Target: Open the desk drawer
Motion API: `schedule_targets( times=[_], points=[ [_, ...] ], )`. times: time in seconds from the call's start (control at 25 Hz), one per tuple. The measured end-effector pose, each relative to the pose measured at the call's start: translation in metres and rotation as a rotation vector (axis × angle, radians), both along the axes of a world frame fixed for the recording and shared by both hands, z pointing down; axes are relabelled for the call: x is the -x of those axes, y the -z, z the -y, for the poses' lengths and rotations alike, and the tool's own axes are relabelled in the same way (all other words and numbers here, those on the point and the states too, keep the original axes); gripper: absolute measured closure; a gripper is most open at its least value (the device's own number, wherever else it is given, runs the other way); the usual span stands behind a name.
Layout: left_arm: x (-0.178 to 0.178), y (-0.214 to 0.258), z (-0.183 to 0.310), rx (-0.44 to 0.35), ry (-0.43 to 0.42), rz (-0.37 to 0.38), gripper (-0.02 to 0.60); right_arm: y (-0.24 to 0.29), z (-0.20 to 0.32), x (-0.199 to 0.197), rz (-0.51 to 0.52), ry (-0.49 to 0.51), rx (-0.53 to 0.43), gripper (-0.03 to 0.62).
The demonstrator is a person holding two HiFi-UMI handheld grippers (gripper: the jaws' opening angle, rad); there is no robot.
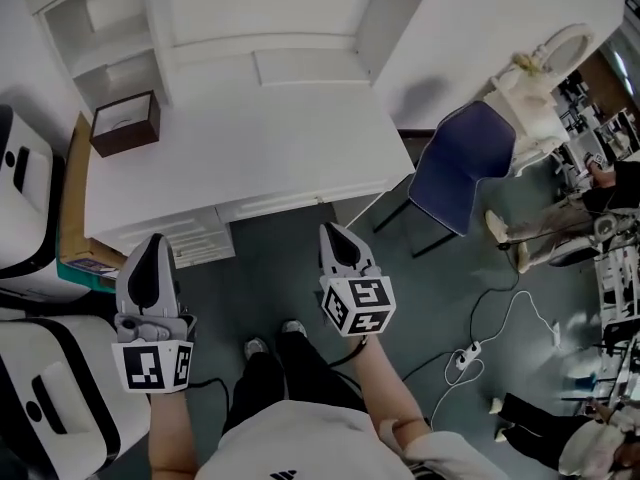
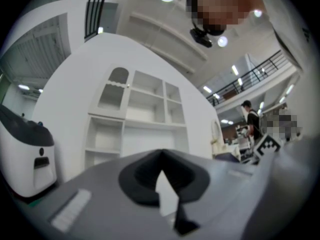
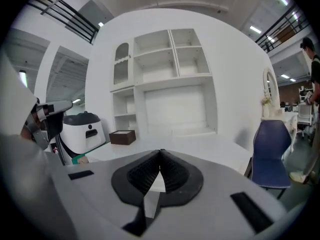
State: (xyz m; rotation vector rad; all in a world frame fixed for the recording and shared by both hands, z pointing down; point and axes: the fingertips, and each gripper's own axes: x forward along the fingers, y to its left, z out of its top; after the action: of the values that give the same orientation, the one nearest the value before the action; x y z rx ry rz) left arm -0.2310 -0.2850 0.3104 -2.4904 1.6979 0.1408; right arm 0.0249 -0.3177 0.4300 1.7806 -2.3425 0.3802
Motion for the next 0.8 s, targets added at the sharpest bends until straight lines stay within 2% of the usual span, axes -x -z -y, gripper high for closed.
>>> schedule_targets(
  times=[0.32,0.44,0.56,0.8],
  points=[
    [-0.032,-0.020,0.012,0.046,0.041,0.000,0.574,-0.092,0.039,-0.045,0.021,-0.012,0.208,0.591],
    [-0.043,-0.028,0.014,0.060,0.072,-0.009,0.572,-0.125,0.054,-0.060,0.030,-0.008,0.272,0.562],
    [-0.052,-0.033,0.014,0.068,0.104,-0.013,0.574,-0.152,0.069,-0.071,0.007,0.008,0.318,0.557],
    [-0.063,-0.040,0.016,0.090,0.170,0.004,0.572,-0.197,0.101,-0.082,-0.019,0.034,0.384,0.500]
  ],
)
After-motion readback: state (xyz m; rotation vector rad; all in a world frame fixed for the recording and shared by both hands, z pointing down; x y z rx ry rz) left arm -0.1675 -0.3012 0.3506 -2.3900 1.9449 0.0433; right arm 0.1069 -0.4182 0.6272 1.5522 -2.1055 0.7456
